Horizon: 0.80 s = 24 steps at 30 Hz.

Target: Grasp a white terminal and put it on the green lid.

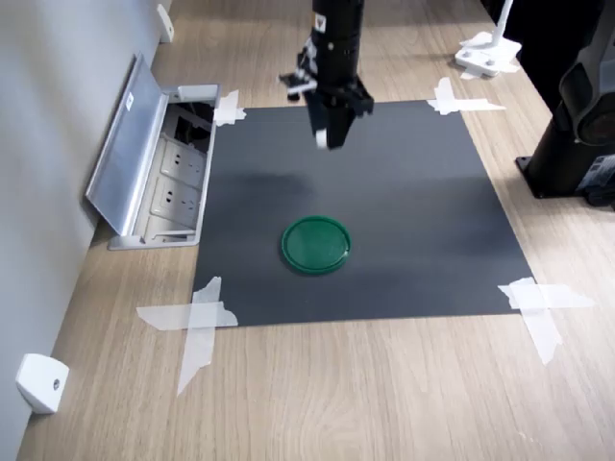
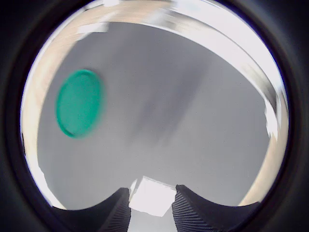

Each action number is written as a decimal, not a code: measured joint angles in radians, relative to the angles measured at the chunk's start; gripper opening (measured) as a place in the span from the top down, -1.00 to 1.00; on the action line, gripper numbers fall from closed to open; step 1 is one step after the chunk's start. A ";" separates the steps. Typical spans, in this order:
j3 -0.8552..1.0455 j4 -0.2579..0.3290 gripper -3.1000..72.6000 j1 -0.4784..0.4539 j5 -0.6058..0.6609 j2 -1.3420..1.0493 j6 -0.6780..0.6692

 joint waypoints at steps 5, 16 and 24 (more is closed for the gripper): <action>-0.018 0.001 0.03 0.197 -0.005 0.013 0.065; -0.086 -0.100 0.03 0.346 -0.047 0.144 0.157; -0.088 -0.153 0.03 0.348 -0.074 0.152 0.158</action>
